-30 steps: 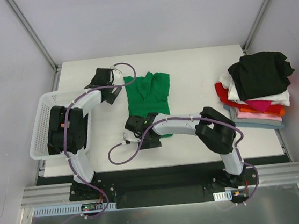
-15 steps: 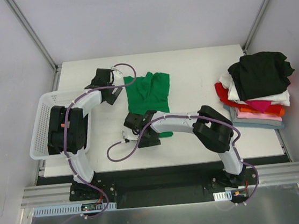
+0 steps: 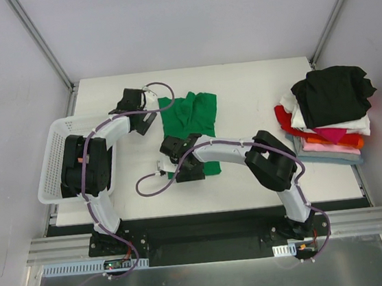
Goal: Fold and stack the t-shirts
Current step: Grab one side of the 2/3 rectangular tshirt with right arm
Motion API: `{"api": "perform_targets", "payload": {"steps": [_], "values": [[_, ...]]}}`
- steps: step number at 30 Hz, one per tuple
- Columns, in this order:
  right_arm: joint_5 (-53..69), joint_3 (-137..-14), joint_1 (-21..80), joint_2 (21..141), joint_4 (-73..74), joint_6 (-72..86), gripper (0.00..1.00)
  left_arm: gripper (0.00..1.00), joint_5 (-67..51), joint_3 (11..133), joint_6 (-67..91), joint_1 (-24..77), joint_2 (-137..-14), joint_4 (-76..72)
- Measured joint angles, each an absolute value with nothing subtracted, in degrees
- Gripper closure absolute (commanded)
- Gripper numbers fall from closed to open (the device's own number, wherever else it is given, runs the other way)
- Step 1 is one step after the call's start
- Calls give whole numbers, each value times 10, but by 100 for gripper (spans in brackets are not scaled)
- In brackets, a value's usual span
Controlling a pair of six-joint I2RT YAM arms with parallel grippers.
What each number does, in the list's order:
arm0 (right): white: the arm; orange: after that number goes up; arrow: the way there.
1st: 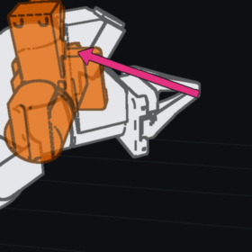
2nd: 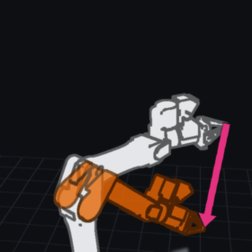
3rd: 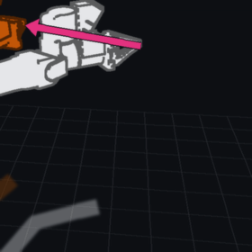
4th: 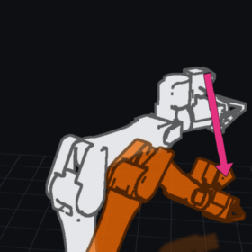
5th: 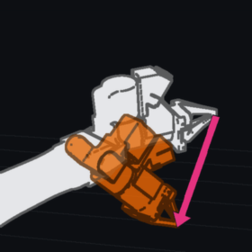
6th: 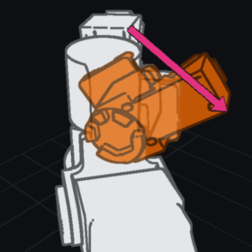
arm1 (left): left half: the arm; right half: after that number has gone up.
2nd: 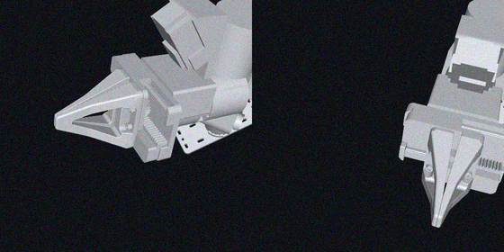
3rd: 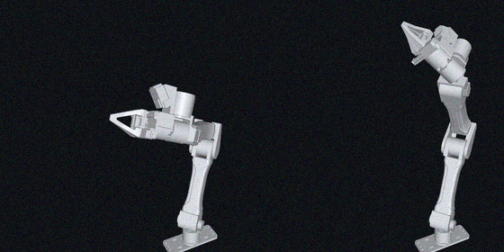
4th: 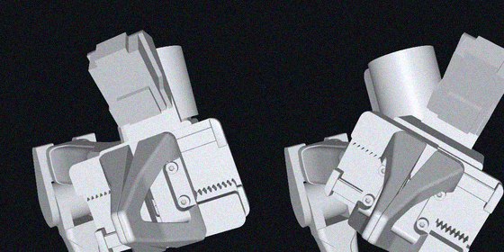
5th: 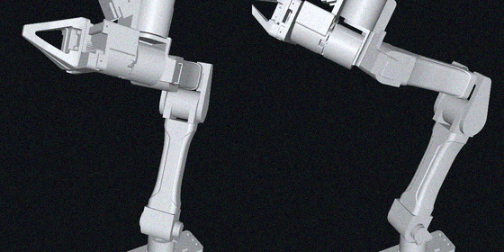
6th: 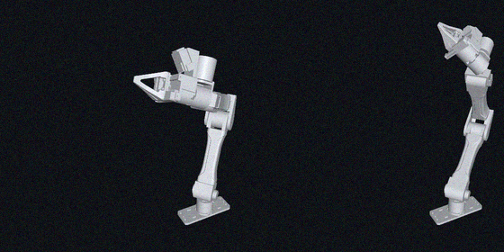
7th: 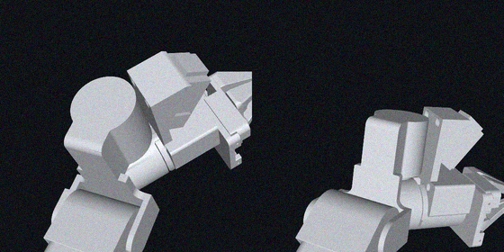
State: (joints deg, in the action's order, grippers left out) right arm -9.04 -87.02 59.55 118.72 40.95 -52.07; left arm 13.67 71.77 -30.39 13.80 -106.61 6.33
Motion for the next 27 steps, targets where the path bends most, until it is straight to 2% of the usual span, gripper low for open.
{"api": "perform_targets", "payload": {"steps": [3, 4, 5, 6, 7, 8, 16, 20, 27], "values": [[-74, -874, 590, 1190, 415, -524, 51, 4, 136, 716, -304, 138, -1066, 63], [-69, -876, 589, 1193, 418, -525, 62, 5, 136, 715, -304, 138, -1066, 63], [-65, -880, 589, 1196, 423, -526, 68, 4, 136, 715, -304, 138, -1066, 63], [-62, -883, 589, 1199, 428, -526, 83, 4, 136, 714, -304, 138, -1066, 63], [-61, -886, 589, 1201, 432, -528, 94, 4, 136, 713, -304, 138, -1066, 63], [-61, -887, 589, 1202, 432, -533, 99, 4, 136, 713, -304, 138, -1066, 63], [-73, -890, 584, 1203, 419, -529, 99, 4, 136, 708, -304, 138, -1066, 63], [-79, -851, 602, 1177, 397, -517, 99, 4, 136, 707, -304, 138, -1066, 63], [-45, -799, 719, 1121, 432, -481, 99, 4, 136, 707, -304, 138, -1066, 63]]}}
